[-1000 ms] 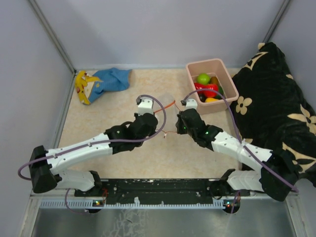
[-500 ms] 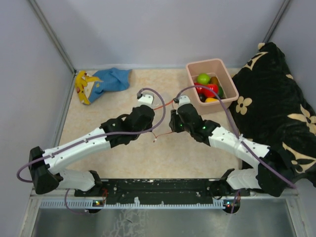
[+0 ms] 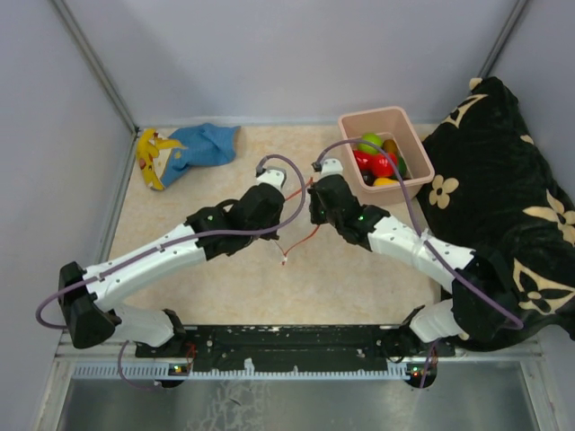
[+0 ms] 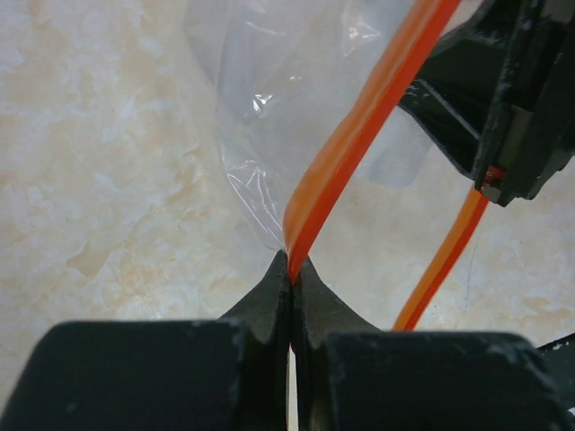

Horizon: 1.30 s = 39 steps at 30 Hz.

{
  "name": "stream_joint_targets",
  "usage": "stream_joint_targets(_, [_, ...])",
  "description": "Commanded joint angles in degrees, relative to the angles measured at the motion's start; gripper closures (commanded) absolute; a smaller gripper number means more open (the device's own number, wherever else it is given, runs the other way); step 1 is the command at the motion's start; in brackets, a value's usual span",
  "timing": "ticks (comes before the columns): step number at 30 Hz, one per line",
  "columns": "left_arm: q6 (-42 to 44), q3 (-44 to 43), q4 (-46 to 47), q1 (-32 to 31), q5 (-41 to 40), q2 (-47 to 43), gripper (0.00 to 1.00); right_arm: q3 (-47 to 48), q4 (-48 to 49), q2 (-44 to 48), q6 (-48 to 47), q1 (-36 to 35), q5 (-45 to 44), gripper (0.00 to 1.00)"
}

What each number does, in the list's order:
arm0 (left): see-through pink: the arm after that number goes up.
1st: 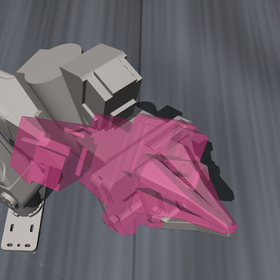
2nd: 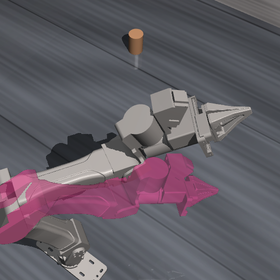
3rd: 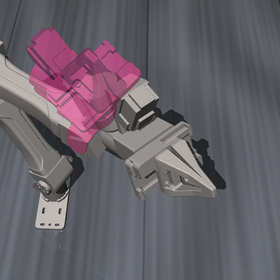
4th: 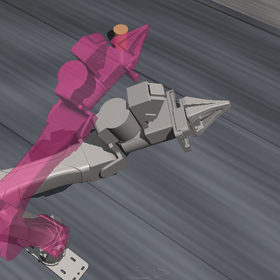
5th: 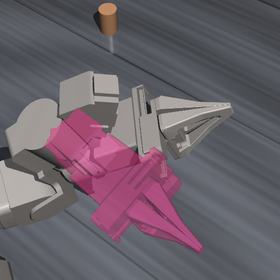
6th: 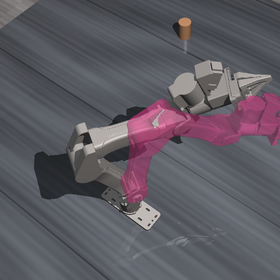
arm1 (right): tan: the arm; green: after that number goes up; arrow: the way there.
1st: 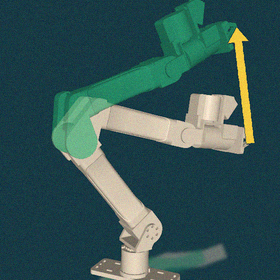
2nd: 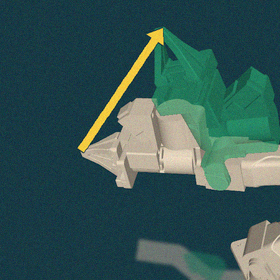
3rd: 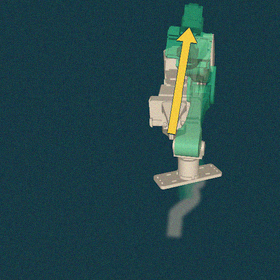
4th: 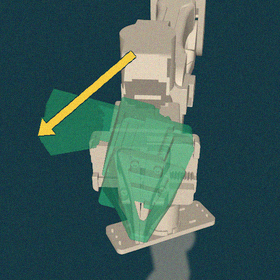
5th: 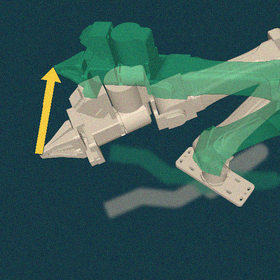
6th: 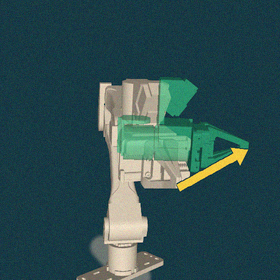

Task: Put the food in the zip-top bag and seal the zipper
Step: Open the zipper of the food storage bag.

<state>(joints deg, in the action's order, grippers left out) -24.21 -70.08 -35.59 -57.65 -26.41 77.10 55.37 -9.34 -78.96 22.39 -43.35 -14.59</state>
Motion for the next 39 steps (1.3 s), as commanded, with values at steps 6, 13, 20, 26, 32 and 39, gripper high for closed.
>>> stream_joint_targets(6, [1.42,-0.25,1.24,2.71,2.46,-2.44,0.92,5.37,-3.26,-2.12,-1.95,1.79,4.71,1.0])
stream_joint_targets(13, [2.41,0.93,7.33,2.96,3.02,1.35,0.57,6.58,-6.42,-2.69,0.02,0.67,9.07,1.0])
stream_joint_targets(20, [4.64,-0.2,9.1,3.18,2.36,3.32,0.47,6.74,-7.44,-2.86,0.93,0.46,10.89,1.0])
stream_joint_targets(26, [4.92,-0.92,5.9,3.74,0.2,3.74,0.8,6.89,-8.84,-3.71,-0.06,0.54,9.09,1.0])
stream_joint_targets(32, [5.14,-2.73,0.9,5.84,-0.55,3.23,0.93,7.04,-10.16,-4.44,-1.21,2.04,7.62,1.0])
stream_joint_targets(39, [8.09,-9.51,-8.02,10.23,1.14,6.11,1.0,8.21,-10.53,-5.59,-2.27,3.27,6.92,1.0])
